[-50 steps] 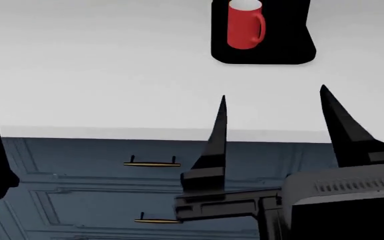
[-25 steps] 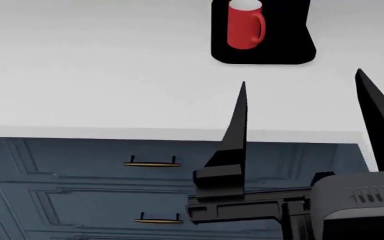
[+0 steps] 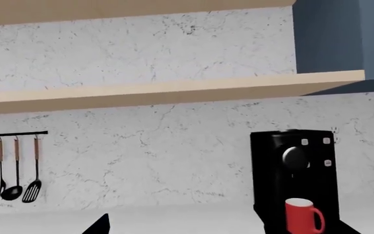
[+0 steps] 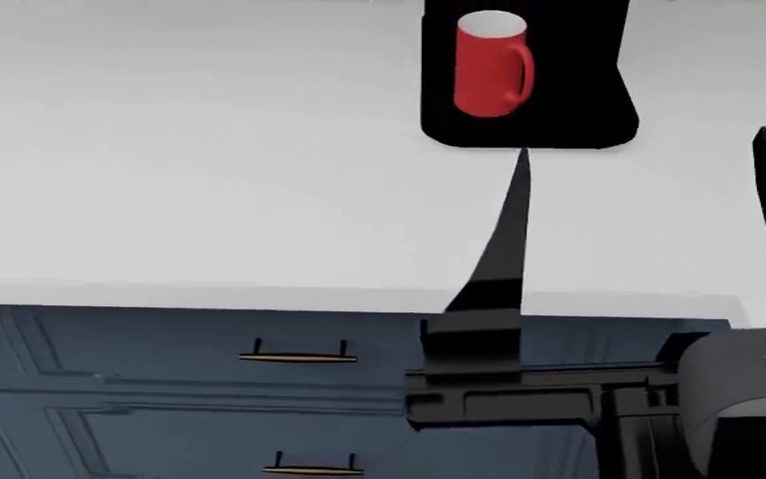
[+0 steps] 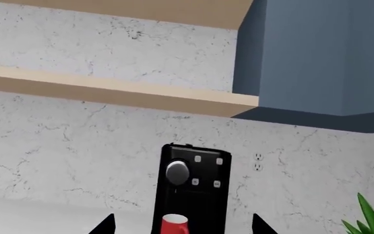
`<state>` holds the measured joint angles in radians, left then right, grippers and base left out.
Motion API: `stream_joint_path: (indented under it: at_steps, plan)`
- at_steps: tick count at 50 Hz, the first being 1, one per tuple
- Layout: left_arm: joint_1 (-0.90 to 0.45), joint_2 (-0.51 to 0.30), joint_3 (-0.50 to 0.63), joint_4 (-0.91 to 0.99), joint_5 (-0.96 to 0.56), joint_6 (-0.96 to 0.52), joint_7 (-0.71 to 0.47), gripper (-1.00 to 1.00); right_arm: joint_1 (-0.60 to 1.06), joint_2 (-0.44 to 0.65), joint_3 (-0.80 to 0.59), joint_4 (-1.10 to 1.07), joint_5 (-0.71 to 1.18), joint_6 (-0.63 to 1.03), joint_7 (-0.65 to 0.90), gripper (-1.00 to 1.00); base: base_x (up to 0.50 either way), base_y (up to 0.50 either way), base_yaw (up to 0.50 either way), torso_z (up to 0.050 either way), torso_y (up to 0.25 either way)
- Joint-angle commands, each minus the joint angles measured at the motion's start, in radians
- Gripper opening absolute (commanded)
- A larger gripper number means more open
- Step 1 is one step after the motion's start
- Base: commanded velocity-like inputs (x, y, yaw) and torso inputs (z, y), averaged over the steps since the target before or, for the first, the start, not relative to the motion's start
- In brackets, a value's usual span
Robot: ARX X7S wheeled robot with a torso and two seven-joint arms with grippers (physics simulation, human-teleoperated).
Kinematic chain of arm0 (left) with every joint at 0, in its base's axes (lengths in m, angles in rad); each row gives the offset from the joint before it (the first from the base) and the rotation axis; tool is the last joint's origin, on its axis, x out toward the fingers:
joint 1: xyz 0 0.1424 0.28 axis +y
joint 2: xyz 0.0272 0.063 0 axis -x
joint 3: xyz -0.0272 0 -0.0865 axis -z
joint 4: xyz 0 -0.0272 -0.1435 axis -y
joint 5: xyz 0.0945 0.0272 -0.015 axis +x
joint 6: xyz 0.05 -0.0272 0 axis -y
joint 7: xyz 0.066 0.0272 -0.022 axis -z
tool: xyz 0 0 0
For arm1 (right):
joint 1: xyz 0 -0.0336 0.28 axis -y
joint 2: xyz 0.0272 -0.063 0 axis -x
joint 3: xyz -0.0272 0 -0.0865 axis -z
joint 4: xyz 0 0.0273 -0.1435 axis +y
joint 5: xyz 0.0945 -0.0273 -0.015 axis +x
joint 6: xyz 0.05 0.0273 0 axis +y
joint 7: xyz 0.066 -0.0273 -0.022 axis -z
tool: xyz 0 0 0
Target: Pick the mug from under the coffee machine dispenser and place it on the counter.
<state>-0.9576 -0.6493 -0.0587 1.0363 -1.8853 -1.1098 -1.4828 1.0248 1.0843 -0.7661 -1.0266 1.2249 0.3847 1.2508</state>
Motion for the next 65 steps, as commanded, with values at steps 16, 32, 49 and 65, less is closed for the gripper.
stream_joint_path:
  at_steps: [16, 32, 49, 65]
  plan:
    - [0.012, 0.027, -0.026, -0.012, 0.008, -0.024, 0.009, 1.00, -0.003, 0.011, -0.021, -0.002, -0.013, -0.025, 0.003, 1.00, 0.32, 0.00, 0.00, 0.000, 0.000]
    - [0.007, 0.024, -0.029, -0.016, 0.006, -0.023, 0.005, 1.00, 0.007, -0.004, -0.038, 0.003, -0.001, -0.030, -0.001, 1.00, 0.37, -0.02, 0.00, 0.000, 0.001]
    - [0.021, 0.024, -0.043, -0.012, 0.019, -0.030, 0.022, 1.00, -0.001, -0.010, -0.047, 0.007, -0.013, -0.045, -0.008, 1.00, 0.34, -0.17, 0.00, 0.000, 0.001]
    - [0.032, 0.035, -0.063, -0.007, 0.032, -0.045, 0.038, 1.00, -0.022, -0.016, -0.066, 0.021, -0.032, -0.052, -0.029, 1.00, 0.32, -0.07, 0.00, 0.000, 0.001]
